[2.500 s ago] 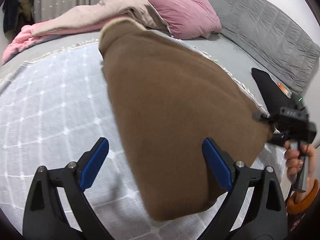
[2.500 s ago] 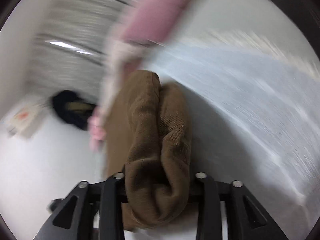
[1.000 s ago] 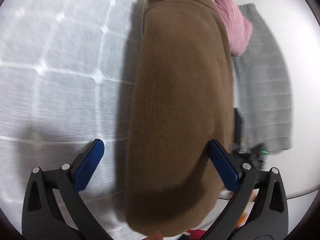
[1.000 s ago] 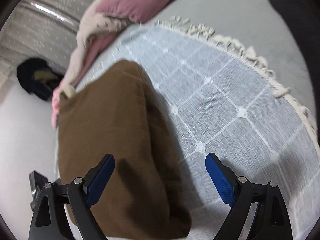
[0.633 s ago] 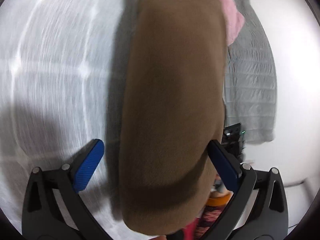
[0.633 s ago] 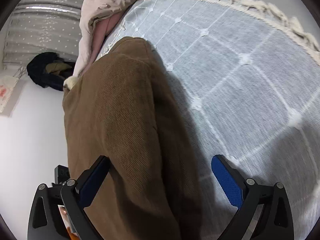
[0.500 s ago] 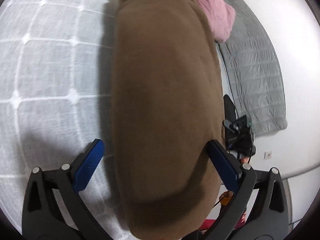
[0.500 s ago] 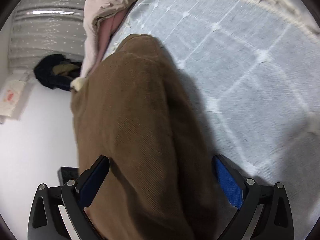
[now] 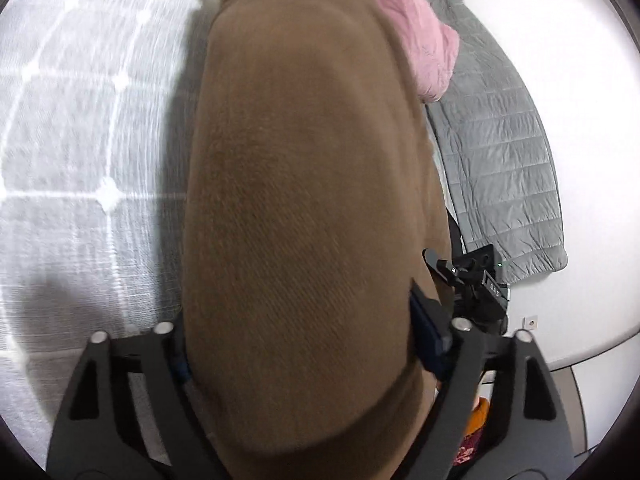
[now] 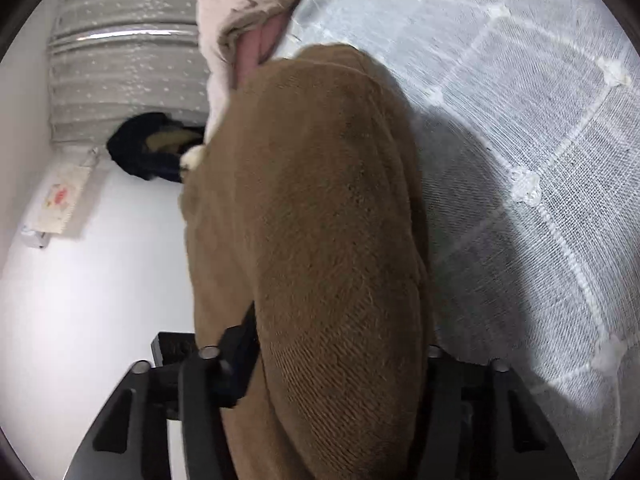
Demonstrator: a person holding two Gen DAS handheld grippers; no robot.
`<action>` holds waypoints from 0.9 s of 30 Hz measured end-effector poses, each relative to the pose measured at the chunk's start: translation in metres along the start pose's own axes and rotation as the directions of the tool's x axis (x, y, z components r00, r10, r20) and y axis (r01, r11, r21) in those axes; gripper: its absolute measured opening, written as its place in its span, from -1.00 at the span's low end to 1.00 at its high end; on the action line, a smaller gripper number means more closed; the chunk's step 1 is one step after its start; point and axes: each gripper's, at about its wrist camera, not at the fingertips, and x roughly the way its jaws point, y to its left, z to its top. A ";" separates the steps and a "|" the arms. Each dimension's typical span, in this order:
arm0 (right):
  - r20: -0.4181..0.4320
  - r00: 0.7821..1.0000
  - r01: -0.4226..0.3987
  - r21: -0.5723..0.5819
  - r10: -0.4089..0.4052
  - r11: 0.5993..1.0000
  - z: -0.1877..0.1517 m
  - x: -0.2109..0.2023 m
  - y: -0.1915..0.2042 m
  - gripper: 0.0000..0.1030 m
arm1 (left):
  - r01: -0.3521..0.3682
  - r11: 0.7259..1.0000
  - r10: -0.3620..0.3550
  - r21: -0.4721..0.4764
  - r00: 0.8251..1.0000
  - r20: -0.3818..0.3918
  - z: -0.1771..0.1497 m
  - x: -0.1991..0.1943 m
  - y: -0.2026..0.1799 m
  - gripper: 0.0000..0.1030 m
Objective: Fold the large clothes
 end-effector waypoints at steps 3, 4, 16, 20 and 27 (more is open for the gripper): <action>0.034 0.999 0.011 -0.067 -0.008 0.998 -0.008 -0.007 0.029 -0.22 | -0.015 0.999 0.013 0.034 0.998 0.058 0.005 -0.024 -0.005 0.43; 0.042 0.999 -0.008 -0.094 0.012 0.996 -0.013 -0.011 0.040 -0.31 | -0.022 0.999 0.018 0.050 0.997 0.080 0.007 -0.035 -0.008 0.40; -0.045 0.996 -0.085 -0.385 0.074 0.919 -0.054 0.093 0.213 -0.35 | -0.147 0.984 0.107 0.100 0.939 0.328 0.037 -0.220 0.043 0.33; -0.122 0.985 -0.164 -0.438 0.122 0.884 -0.071 0.176 0.276 -0.35 | -0.234 0.968 0.172 0.087 0.876 0.451 0.045 -0.301 0.070 0.33; -0.217 0.973 -0.020 -0.430 -0.081 0.903 -0.099 0.307 0.276 -0.13 | -0.498 0.850 0.525 -0.172 0.774 0.353 0.044 -0.339 0.222 0.61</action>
